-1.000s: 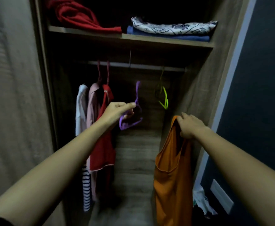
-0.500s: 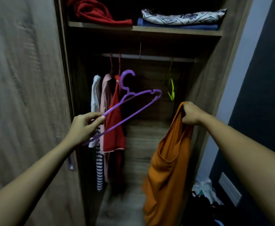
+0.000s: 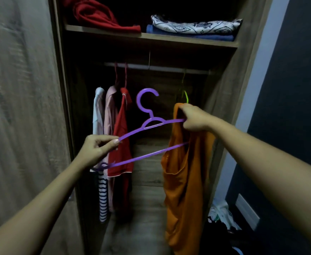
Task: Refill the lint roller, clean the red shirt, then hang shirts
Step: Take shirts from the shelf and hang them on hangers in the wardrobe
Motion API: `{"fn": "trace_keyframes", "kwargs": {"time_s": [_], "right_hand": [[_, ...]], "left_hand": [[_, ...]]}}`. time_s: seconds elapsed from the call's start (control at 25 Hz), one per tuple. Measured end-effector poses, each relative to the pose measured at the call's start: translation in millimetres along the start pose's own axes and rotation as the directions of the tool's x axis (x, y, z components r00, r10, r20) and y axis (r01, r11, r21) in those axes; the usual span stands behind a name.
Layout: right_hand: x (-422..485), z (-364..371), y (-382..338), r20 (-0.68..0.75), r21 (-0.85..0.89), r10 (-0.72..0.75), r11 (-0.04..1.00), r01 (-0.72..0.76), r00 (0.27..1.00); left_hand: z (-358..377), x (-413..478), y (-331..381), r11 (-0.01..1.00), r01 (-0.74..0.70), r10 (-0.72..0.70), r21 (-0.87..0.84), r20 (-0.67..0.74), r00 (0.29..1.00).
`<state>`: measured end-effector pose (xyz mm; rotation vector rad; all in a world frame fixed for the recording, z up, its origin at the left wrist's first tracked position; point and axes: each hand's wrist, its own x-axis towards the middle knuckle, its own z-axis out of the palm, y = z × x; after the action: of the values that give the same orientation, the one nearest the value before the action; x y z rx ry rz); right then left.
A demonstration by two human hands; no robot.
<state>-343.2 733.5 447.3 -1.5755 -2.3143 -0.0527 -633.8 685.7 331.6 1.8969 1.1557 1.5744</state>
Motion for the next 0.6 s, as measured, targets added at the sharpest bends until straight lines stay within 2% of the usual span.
{"fn": "trace_keyframes", "kwargs": {"time_s": [0.08,0.16,0.2,0.24,0.32,0.36,0.4,0.44,0.48,0.52,0.56,0.6], "right_hand": [[-6.3,5.0,-22.0,-0.051,-0.191,-0.145,0.972,0.133,0.988],[-11.3,6.4,-22.3,-0.200,-0.414,-0.325,0.883,0.221,0.924],[-13.1,7.1,-16.9,-0.247,-0.476,-0.391,0.846,0.240,0.887],[-13.9,8.2,-12.1,-0.264,-0.501,-0.429,0.826,0.257,0.864],[-10.1,15.1,-5.1,-0.268,-0.503,-0.450,0.820,0.275,0.852],[-8.6,18.4,-5.3,-0.281,-0.476,-0.445,0.834,0.279,0.850],[-7.2,20.5,-4.3,-0.298,-0.442,-0.438,0.851,0.284,0.848],[-7.5,19.4,-3.7,-0.324,-0.404,-0.433,0.867,0.290,0.841],[-7.7,16.8,-2.3,-0.349,-0.379,-0.434,0.876,0.299,0.830],[-7.8,13.2,-1.0,-0.371,-0.368,-0.439,0.878,0.305,0.818],[-7.0,10.0,1.1,-0.385,-0.364,-0.444,0.879,0.309,0.809],[-7.0,7.0,3.2,-0.386,-0.366,-0.449,0.876,0.313,0.806]], "left_hand": [[16.0,3.0,-1.7,0.999,0.003,-0.003,-0.052,-0.005,1.000],[24.0,4.3,-6.6,0.996,0.004,-0.010,-0.089,-0.076,0.997],[26.9,4.9,-9.6,0.999,-0.026,0.021,-0.032,-0.131,0.991],[30.6,4.7,-12.2,0.991,-0.069,0.090,0.113,-0.193,0.977],[43.6,1.9,-14.0,0.863,-0.123,0.307,0.491,-0.316,0.897],[52.8,-3.0,-11.1,0.810,-0.119,0.382,0.574,-0.363,0.850],[64.0,-11.4,-9.0,0.793,-0.165,0.436,0.587,-0.358,0.826],[75.3,-22.3,-10.6,0.768,-0.276,0.500,0.578,-0.271,0.823],[86.3,-31.9,-17.3,0.725,-0.387,0.541,0.570,-0.123,0.832],[95.8,-40.2,-24.8,0.690,-0.446,0.519,0.570,0.040,0.854],[102.3,-45.0,-35.2,0.681,-0.444,0.444,0.583,0.154,0.883],[105.5,-47.4,-43.0,0.702,-0.398,0.347,0.591,0.204,0.915]]}}
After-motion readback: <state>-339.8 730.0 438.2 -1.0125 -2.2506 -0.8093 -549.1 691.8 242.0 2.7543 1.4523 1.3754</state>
